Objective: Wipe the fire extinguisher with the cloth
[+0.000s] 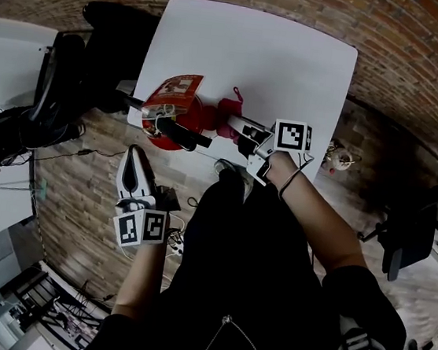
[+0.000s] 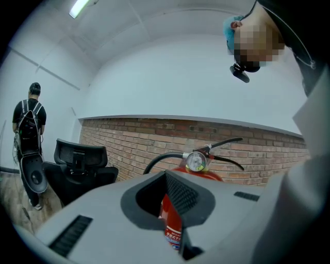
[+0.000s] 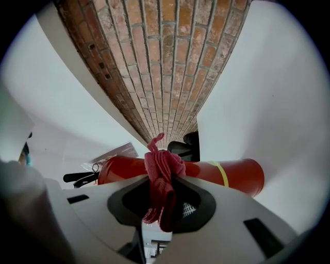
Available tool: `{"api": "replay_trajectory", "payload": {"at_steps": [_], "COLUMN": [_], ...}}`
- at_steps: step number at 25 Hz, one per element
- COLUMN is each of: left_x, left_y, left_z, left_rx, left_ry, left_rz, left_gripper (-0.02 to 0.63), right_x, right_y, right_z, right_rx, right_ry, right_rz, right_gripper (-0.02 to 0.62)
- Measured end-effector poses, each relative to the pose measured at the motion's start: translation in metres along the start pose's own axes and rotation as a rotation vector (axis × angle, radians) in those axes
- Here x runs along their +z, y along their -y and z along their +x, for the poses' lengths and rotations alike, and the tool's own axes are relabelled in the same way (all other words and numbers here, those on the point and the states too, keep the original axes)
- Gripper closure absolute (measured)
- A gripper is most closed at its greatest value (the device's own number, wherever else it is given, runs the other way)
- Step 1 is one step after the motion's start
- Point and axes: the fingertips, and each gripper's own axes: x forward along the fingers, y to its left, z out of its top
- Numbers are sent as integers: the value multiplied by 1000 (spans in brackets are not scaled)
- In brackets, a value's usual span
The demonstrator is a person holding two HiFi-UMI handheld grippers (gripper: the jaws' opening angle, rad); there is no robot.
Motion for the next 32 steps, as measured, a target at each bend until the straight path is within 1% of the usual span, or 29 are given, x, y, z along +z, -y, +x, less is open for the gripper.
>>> {"api": "replay_trajectory", "payload": {"at_steps": [6,10,17,23,27,28,32], "left_x": [7,11,16,20,22,23,24], "left_y": [1,1,-3,-1,-2,-2,3], "left_z": [-4,-8,-14,-19,-21,-21,-21], "left_rx": [-13,-15,-11,-3,9,13,22], "left_ry": [22,40,64,82,91,91,92], "left_rz": [19,17,9,5,7,8,17], "left_gripper": [575,575,575,575,575,575,575], "right_x": [1,1,6,6,9,9,11], "right_y": [-28,-49,-100,-129,-154,-157,-154], "right_z": [-1,-2,-3,-6,-7,-6,-9], "right_rx": [11,30,138,202,322,334,339], "right_ry": [9,12,27,28,26,23,22], "right_rz": [-25,-16,-10,-2,2,-4,-4], "right_gripper": [492,492,492,492,492,492,492]}}
